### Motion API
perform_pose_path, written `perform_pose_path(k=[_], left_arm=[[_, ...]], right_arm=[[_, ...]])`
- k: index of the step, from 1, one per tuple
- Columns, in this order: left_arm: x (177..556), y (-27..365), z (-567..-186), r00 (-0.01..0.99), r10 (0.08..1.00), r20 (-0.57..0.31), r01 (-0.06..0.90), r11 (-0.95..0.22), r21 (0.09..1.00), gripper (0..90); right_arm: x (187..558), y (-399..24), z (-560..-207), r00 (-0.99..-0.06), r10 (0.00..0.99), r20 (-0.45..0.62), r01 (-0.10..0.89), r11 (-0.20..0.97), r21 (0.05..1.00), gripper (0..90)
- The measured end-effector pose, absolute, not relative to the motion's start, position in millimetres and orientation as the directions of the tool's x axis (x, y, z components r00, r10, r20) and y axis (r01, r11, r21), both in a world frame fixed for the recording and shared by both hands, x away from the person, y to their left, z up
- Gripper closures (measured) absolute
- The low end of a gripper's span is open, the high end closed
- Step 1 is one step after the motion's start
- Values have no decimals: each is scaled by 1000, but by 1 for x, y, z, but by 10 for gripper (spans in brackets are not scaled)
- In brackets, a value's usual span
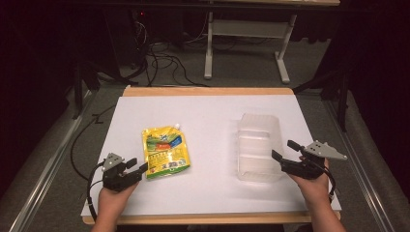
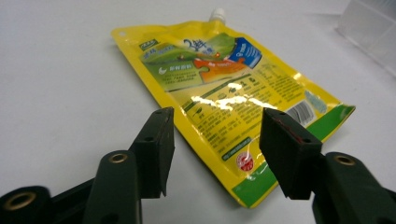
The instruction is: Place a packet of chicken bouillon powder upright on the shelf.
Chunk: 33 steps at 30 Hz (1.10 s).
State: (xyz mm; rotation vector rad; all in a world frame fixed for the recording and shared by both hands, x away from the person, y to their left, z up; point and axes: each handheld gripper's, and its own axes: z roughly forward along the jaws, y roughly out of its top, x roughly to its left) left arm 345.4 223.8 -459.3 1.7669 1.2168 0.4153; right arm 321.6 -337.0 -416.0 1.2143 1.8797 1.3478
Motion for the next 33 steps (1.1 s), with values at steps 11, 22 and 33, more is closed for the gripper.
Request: perform_pose_path(k=[11, 22, 33], left_arm=[[402, 210, -460, 395, 883, -253, 619, -52, 784, 418], [468, 229, -474, 251, 904, -347, 680, 90, 727, 360], [492, 231, -478, 258, 875, -409, 695, 125, 708, 403]], right_arm=[[323, -337, -417, -465, 880, 98, 370, 93, 924, 243], [324, -334, -419, -475, 875, 94, 379, 107, 919, 250], [324, -328, -420, -493, 866, 81, 381, 131, 915, 255]])
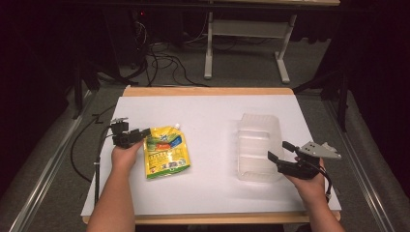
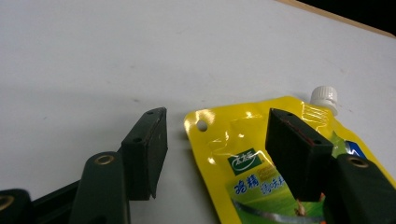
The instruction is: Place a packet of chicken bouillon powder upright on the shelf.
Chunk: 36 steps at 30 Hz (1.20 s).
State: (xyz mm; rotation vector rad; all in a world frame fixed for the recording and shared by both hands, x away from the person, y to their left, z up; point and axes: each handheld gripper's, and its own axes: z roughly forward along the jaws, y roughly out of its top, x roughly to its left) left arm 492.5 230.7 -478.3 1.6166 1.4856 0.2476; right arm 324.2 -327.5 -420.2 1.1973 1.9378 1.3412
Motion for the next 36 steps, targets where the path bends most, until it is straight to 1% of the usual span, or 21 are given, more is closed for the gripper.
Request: perform_pose_path(k=[2, 3, 4, 5, 6, 8, 9, 11, 12, 13, 15, 16, 18, 19, 21, 26, 31, 36], left_arm=[[495, 232, -483, 247, 859, -449, 715, 151, 682, 403], [495, 232, -485, 252, 859, -446, 724, 138, 676, 408], [495, 233, -485, 260, 856, -446, 722, 135, 679, 418], [495, 233, -486, 262, 849, -459, 725, 140, 674, 449], [495, 233, -486, 264, 840, -474, 732, 146, 666, 449], [494, 232, -486, 274, 842, -464, 732, 130, 669, 507], [493, 231, -486, 284, 844, -456, 733, 116, 670, 507], [492, 229, -486, 289, 849, -442, 734, 100, 672, 561], [492, 228, -486, 291, 848, -443, 738, 95, 668, 652], [492, 228, -486, 289, 851, -439, 739, 93, 667, 652], [491, 225, -486, 294, 857, -424, 740, 77, 668, 732], [491, 224, -487, 311, 853, -419, 741, 58, 669, 785], [489, 221, -486, 333, 855, -399, 730, 35, 683, 840], [489, 221, -486, 346, 853, -391, 724, 22, 690, 884], [487, 220, -484, 360, 854, -377, 711, 11, 703, 900], [483, 219, -480, 375, 853, -362, 688, 6, 726, 900], [475, 219, -469, 397, 846, -355, 649, 15, 761, 900], [464, 218, -454, 420, 850, -319, 598, 5, 801, 900]], right_arm=[[324, -327, -420, -497, 864, 77, 378, 136, 916, 256], [324, -326, -420, -496, 865, 80, 381, 134, 915, 256], [324, -326, -420, -496, 865, 78, 382, 137, 914, 257], [324, -326, -420, -494, 866, 80, 385, 136, 913, 258], [324, -326, -420, -494, 866, 80, 385, 136, 913, 258], [324, -325, -421, -495, 865, 79, 388, 138, 911, 259], [325, -325, -421, -495, 865, 80, 391, 140, 910, 260], [325, -324, -422, -498, 864, 73, 389, 147, 910, 262], [325, -323, -422, -499, 864, 71, 390, 150, 909, 264], [325, -323, -422, -499, 864, 71, 390, 150, 909, 264], [325, -323, -422, -499, 864, 73, 392, 150, 908, 266], [325, -323, -422, -499, 864, 71, 391, 151, 908, 267], [325, -323, -422, -497, 865, 73, 393, 150, 907, 270], [325, -323, -422, -496, 865, 74, 393, 148, 908, 272], [325, -323, -422, -496, 865, 73, 392, 148, 908, 273], [325, -323, -422, -496, 865, 73, 392, 148, 908, 276], [325, -324, -422, -494, 866, 75, 392, 146, 908, 278], [324, -324, -421, -494, 866, 70, 389, 148, 909, 279]])
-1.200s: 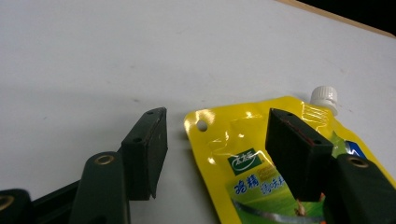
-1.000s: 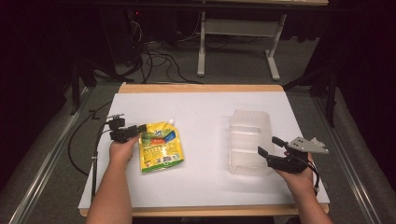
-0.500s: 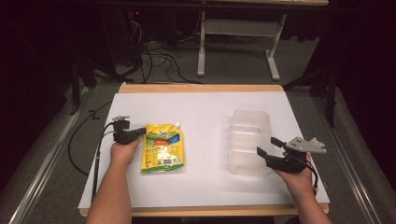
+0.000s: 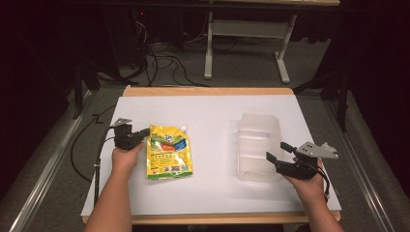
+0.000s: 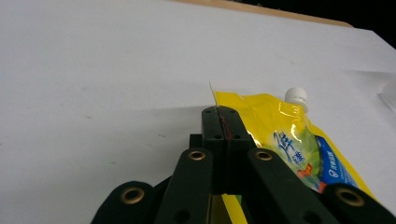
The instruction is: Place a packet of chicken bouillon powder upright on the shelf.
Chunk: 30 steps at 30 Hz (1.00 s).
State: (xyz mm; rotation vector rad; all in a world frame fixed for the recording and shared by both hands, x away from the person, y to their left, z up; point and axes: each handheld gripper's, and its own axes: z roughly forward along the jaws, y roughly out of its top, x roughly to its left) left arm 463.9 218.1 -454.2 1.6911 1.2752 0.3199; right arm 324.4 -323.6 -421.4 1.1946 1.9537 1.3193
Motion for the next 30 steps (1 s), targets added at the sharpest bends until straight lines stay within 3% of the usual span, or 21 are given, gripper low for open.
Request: perform_pose_path(k=[15, 30], left_arm=[[406, 217, -408, 515, 825, -233, 394, 14, 919, 900], [339, 213, -382, 623, 765, -165, 248, 7, 969, 900]], right_arm=[[321, -321, -418, -501, 863, 64, 373, 148, 916, 278], [308, -297, -407, -556, 831, 13, 320, 199, 926, 266]])
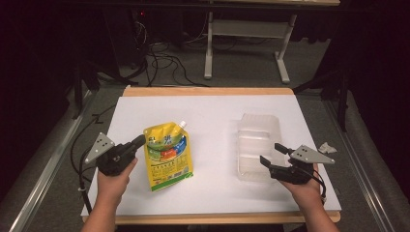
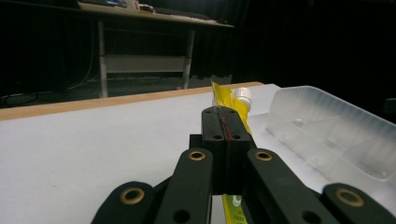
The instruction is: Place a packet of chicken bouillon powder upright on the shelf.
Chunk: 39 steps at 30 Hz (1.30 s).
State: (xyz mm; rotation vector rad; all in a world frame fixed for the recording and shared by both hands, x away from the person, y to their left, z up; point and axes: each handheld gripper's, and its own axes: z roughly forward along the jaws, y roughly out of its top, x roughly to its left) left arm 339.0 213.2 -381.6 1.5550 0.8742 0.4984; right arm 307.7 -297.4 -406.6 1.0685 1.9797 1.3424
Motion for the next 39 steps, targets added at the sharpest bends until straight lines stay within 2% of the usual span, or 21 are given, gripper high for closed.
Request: perform_pose_path(k=[9, 15, 20, 26, 39], left_arm=[[310, 211, -377, 663, 737, -132, 205, -9, 979, 900], [295, 212, -378, 666, 740, -95, 177, -33, 984, 900], [283, 212, -381, 661, 747, -70, 151, -41, 988, 900], [274, 213, -384, 671, 741, -40, 120, -55, 991, 900], [258, 210, -384, 724, 690, -2, 81, -82, 993, 900]], right_arm=[[297, -276, -399, -621, 784, -8, 270, 224, 936, 282], [295, -261, -397, -651, 759, 15, 290, 231, 929, 311], [298, -244, -392, -695, 716, 74, 317, 212, 924, 290], [307, -215, -387, -747, 663, 55, 305, 267, 914, 266], [342, -148, -386, -823, 557, 109, 328, 311, 892, 207]])
